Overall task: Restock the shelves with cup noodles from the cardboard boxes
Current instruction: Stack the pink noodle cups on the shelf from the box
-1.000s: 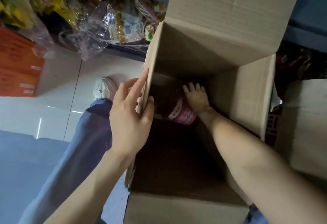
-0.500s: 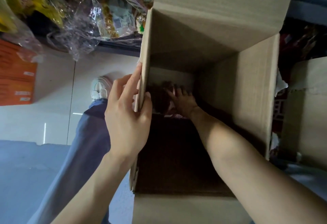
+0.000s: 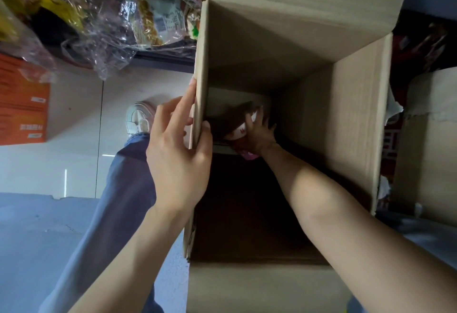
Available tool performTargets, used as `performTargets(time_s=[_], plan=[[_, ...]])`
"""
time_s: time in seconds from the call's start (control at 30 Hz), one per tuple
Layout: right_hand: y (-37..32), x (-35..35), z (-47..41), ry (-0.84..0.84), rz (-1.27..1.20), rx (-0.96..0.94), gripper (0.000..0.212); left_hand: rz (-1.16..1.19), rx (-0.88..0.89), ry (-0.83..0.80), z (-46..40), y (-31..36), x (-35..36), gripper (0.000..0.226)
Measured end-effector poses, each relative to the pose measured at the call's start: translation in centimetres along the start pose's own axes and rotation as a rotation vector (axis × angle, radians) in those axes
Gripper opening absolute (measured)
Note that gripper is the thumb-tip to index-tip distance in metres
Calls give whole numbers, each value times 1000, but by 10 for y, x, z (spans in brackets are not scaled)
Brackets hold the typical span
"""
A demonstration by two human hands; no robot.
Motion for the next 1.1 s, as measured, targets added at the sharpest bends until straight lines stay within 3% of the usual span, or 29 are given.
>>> performTargets(time_s=[0.27,0.47,0.6,0.73,0.8,0.87,1.0,1.1], plan=[[-15,-31,24,190,103,-4,92,-33,0,19,-2,2,-1,60],[-38,-104,115,442,83,-116,98,-80,-25,-14,-2,0,-3,51],[-38,-165,209,684,-365,-106,111,-46,-118,-118,7,13,-19,53],[-41,-210,283,721,-925,-202,109,336,-182,-314,37,49,-56,35],[-55,-236,314,706,-1066,-263,112,416,-127,-520,58,72,-75,67],[-76,-259,341,646,-1191,-363,110,412,28,-584,72,96,-98,97],[-138,-303,383,517,-1215,-674,108,527,194,-291,65,139,-158,118],[-180,-341,393,512,-1084,-823,86,496,303,-38,47,153,-207,124]])
Point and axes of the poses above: each hand's wrist, its own z-axis away from the middle knuckle, its own x-axis out of the palm, y = z × x, the point moved 5 cm from there along -z, towards the middle knuckle, and after that the axes turned 4 degrees about -z, right-handed, at the moved point
